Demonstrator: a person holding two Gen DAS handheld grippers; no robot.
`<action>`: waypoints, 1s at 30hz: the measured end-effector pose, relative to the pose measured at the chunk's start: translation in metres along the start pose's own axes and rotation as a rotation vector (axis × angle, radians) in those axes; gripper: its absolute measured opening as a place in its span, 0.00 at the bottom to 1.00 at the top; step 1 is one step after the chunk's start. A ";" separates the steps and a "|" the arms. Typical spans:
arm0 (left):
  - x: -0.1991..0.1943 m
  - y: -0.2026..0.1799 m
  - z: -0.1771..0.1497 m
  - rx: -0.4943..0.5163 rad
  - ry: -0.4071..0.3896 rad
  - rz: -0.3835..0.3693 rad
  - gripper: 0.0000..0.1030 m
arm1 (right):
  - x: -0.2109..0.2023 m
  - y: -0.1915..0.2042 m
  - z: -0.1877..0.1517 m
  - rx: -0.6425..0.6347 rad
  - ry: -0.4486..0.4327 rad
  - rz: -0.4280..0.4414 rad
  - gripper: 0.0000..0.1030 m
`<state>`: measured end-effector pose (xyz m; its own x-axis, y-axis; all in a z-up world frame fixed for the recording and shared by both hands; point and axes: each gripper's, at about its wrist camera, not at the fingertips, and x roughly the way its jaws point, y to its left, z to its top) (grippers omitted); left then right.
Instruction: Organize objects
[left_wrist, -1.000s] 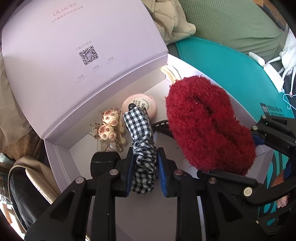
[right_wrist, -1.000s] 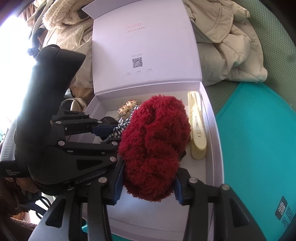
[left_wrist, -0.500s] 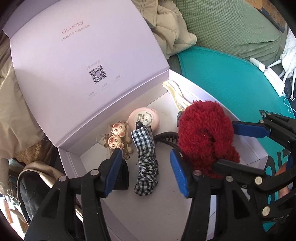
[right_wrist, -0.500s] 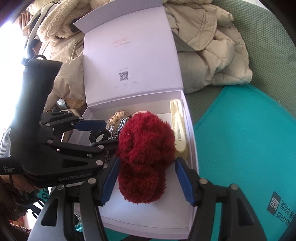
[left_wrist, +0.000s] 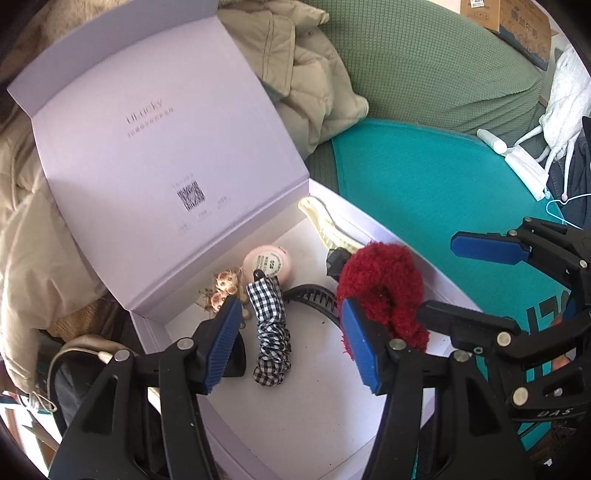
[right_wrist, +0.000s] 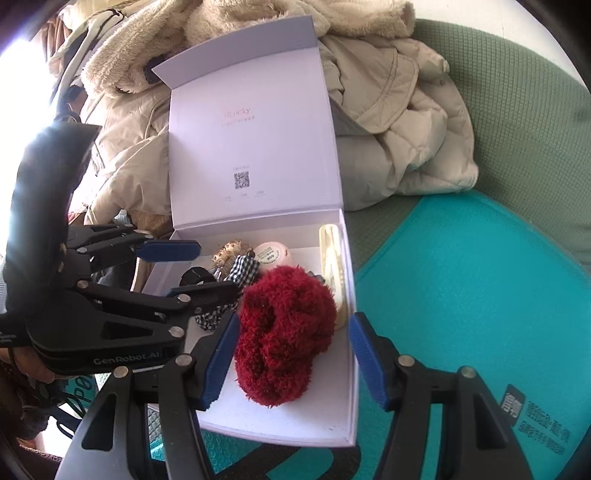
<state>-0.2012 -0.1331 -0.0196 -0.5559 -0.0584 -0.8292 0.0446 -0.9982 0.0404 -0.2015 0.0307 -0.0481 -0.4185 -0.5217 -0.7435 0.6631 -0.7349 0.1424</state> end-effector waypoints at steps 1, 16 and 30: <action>-0.006 0.000 0.001 0.000 -0.014 0.005 0.57 | -0.004 0.001 0.001 -0.001 -0.007 -0.011 0.60; -0.088 -0.009 -0.003 0.017 -0.141 0.072 0.72 | -0.074 0.016 0.004 -0.044 -0.100 -0.060 0.71; -0.121 -0.022 -0.045 -0.031 -0.139 0.081 0.82 | -0.118 0.035 -0.026 -0.004 -0.090 -0.143 0.71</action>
<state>-0.0978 -0.1039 0.0548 -0.6586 -0.1425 -0.7389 0.1184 -0.9893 0.0852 -0.1127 0.0780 0.0272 -0.5625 -0.4490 -0.6943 0.5951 -0.8028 0.0369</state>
